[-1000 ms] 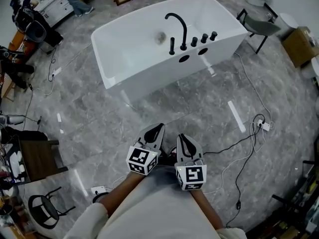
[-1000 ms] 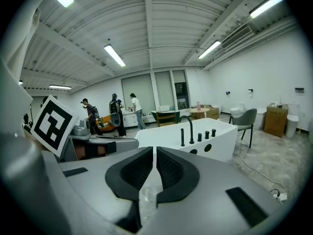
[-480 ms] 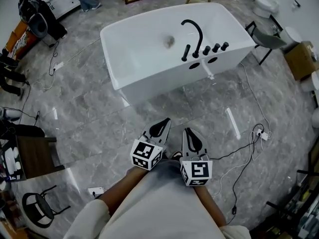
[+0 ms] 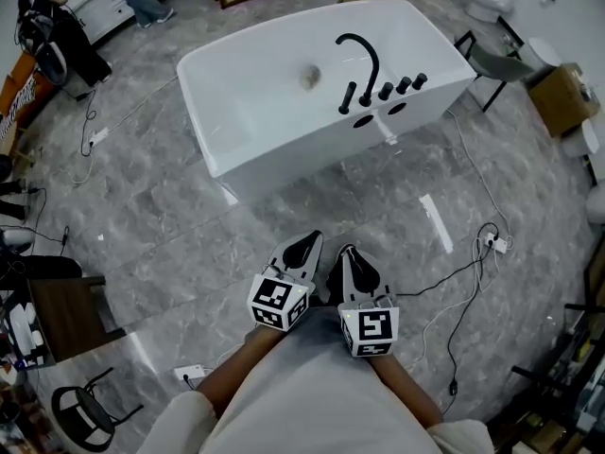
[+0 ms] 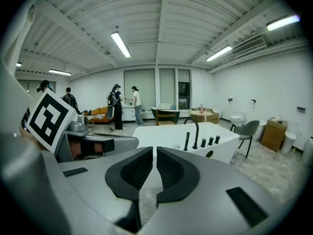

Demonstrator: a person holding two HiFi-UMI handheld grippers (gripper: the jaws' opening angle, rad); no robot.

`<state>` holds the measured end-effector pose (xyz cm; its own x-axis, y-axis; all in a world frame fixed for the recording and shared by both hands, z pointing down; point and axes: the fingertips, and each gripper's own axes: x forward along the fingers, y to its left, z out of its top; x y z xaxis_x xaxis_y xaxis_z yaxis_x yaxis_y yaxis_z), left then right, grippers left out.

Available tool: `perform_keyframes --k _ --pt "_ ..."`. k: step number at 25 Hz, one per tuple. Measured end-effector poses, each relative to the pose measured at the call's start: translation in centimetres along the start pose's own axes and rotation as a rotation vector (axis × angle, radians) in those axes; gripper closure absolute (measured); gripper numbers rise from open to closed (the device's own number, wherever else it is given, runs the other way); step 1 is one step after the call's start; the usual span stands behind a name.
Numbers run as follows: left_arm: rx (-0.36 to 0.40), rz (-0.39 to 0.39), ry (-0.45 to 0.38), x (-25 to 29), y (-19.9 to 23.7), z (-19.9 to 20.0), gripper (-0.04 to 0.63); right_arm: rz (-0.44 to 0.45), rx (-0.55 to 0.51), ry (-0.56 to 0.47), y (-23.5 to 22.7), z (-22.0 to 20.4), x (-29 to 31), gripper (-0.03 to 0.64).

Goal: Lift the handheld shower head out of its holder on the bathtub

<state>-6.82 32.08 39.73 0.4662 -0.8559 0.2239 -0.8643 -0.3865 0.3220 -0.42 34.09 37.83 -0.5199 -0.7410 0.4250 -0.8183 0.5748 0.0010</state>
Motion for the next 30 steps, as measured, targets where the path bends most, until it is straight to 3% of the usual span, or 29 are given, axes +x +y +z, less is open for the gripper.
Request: perform_keyframes --k 10,21,30 --pt "-0.010 -0.037 0.052 5.3 -0.4 -0.5 0.589 -0.004 0.070 0.005 -4.9 -0.1 2.9 0.594" --pt "-0.009 -0.050 0.123 16.4 0.4 0.4 0.589 0.025 0.116 0.042 -13.8 1.6 10.0 0.595" --pt "0.055 -0.028 0.106 23.8 1.5 4.3 0.589 0.059 0.131 -0.014 -20.4 5.5 14.9 0.595"
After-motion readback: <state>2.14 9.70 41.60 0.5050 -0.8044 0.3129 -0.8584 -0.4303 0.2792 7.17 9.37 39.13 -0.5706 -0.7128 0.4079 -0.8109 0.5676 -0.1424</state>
